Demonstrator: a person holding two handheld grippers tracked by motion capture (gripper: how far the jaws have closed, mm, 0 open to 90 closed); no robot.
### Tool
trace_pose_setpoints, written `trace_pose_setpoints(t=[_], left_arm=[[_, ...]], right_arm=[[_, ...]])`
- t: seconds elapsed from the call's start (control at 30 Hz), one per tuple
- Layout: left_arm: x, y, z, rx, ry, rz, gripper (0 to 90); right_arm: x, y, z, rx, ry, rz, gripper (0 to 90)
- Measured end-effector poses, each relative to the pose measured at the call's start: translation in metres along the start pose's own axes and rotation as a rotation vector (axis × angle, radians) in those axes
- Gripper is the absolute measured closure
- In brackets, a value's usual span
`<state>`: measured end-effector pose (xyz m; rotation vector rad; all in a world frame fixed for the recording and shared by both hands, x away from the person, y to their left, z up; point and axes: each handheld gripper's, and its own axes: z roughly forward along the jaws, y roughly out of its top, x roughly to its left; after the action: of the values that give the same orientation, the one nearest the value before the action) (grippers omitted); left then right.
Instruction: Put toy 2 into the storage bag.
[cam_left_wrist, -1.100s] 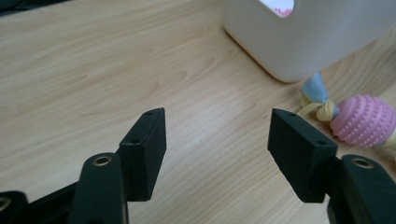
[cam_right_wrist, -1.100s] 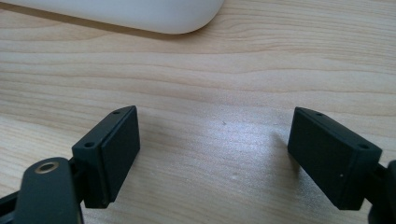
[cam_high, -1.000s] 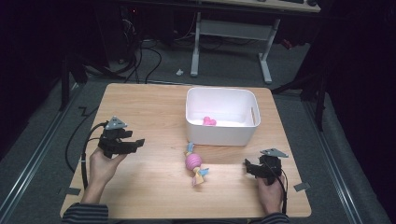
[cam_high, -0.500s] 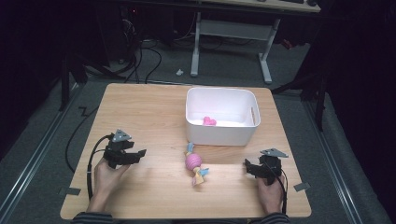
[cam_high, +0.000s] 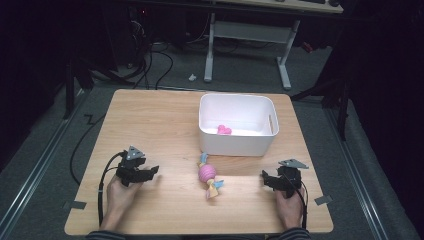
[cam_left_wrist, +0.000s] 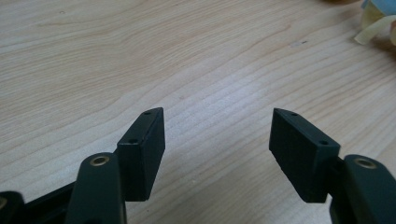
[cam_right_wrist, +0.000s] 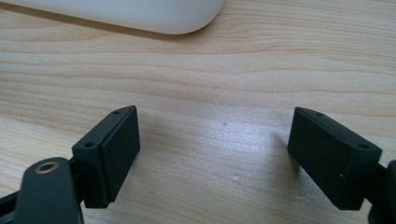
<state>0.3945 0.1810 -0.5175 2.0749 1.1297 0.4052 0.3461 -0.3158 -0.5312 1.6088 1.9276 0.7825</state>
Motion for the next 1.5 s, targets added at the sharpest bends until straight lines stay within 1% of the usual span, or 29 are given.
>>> trace_pose_setpoints(t=[0.07, 0.13, 0.2, 0.27, 0.3, 0.33, 0.4, 0.47, 0.5, 0.53, 0.57, 0.63, 0.8, 0.9, 0.93, 1.03, 1.07, 1.1, 1.17, 1.2, 1.27, 1.3, 1.37, 1.43, 1.5], left_arm=[[0.000, -0.001, 0.004, -0.013, -0.004, -0.015, 35.9], [-0.001, -0.002, 0.008, -0.013, 0.002, -0.025, 36.0], [-0.002, -0.003, 0.012, -0.013, -0.002, -0.032, 36.0], [-0.003, -0.004, 0.016, -0.007, 0.008, -0.034, 36.1], [-0.003, -0.004, 0.017, -0.014, 0.017, -0.027, 35.9], [-0.004, -0.003, 0.018, -0.015, 0.020, -0.029, 35.9], [-0.005, -0.003, 0.020, -0.021, 0.021, -0.018, 35.0], [-0.008, -0.005, 0.022, -0.037, 0.029, 0.005, 31.3], [-0.010, -0.005, 0.023, -0.030, 0.040, 0.022, 30.3], [-0.012, -0.004, 0.024, -0.026, 0.043, 0.035, 28.7], [-0.012, -0.004, 0.024, -0.025, 0.039, 0.036, 26.7], [-0.011, -0.004, 0.024, -0.025, 0.035, 0.033, 26.0], [-0.012, -0.004, 0.025, -0.020, 0.045, 0.029, 23.5], [-0.011, -0.003, 0.025, -0.017, 0.044, 0.026, 22.2], [-0.011, -0.003, 0.025, -0.017, 0.044, 0.026, 22.0], [-0.011, -0.003, 0.026, -0.016, 0.042, 0.027, 21.4], [-0.011, -0.003, 0.026, -0.016, 0.042, 0.027, 20.8], [-0.012, -0.003, 0.026, -0.016, 0.042, 0.028, 20.8], [-0.012, -0.003, 0.026, -0.014, 0.040, 0.029, 20.0], [-0.012, -0.003, 0.026, -0.014, 0.039, 0.029, 19.6], [-0.012, -0.003, 0.026, -0.014, 0.039, 0.030, 19.2], [-0.012, -0.003, 0.026, -0.013, 0.039, 0.030, 19.2], [-0.012, -0.003, 0.026, -0.013, 0.039, 0.030, 19.2], [-0.012, -0.003, 0.026, -0.013, 0.039, 0.029, 19.1], [-0.012, -0.003, 0.026, -0.012, 0.040, 0.029, 18.9]], right_arm=[[0.000, 0.000, 0.000, 0.000, -0.001, -0.001, 16.8], [0.000, 0.000, 0.000, 0.000, 0.000, 0.000, 16.8], [0.000, 0.000, 0.000, -0.001, 0.000, -0.002, 16.9], [0.000, 0.000, 0.000, -0.002, 0.014, -0.017, 16.9], [0.000, 0.000, 0.000, -0.002, 0.021, -0.026, 17.2], [0.001, 0.000, 0.000, -0.003, 0.024, -0.030, 17.4], [0.001, 0.000, 0.000, -0.003, 0.025, -0.030, 17.4], [0.001, 0.000, 0.000, -0.002, 0.026, -0.030, 17.2], [0.001, 0.000, 0.000, -0.002, 0.026, -0.030, 17.2], [0.001, 0.000, 0.000, -0.002, 0.026, -0.029, 17.0], [0.001, 0.000, 0.000, -0.001, 0.026, -0.026, 16.9], [0.001, 0.000, 0.000, 0.000, 0.022, -0.023, 16.6], [0.002, -0.001, -0.001, -0.001, 0.020, -0.016, 16.0], [0.001, 0.000, -0.001, 0.011, 0.034, -0.035, 15.2], [0.001, 0.000, -0.002, 0.018, 0.039, -0.037, 15.8], [0.002, 0.002, -0.005, 0.042, 0.051, -0.045, 22.6], [0.003, 0.003, -0.005, 0.042, 0.061, -0.059, 23.4], [0.003, 0.003, -0.005, 0.042, 0.061, -0.059, 23.4], [0.006, 0.003, -0.006, 0.045, 0.069, -0.065, 23.8], [0.009, 0.002, -0.007, 0.043, 0.061, -0.068, 23.6], [0.016, 0.002, -0.013, 0.012, 0.035, -0.104, 23.6], [0.020, 0.003, -0.016, 0.000, 0.039, -0.114, 23.6], [0.024, 0.004, -0.020, -0.006, 0.070, -0.128, 23.5], [0.028, 0.005, -0.023, -0.012, 0.092, -0.143, 23.4], [0.030, 0.005, -0.024, -0.015, 0.114, -0.145, 24.2]])
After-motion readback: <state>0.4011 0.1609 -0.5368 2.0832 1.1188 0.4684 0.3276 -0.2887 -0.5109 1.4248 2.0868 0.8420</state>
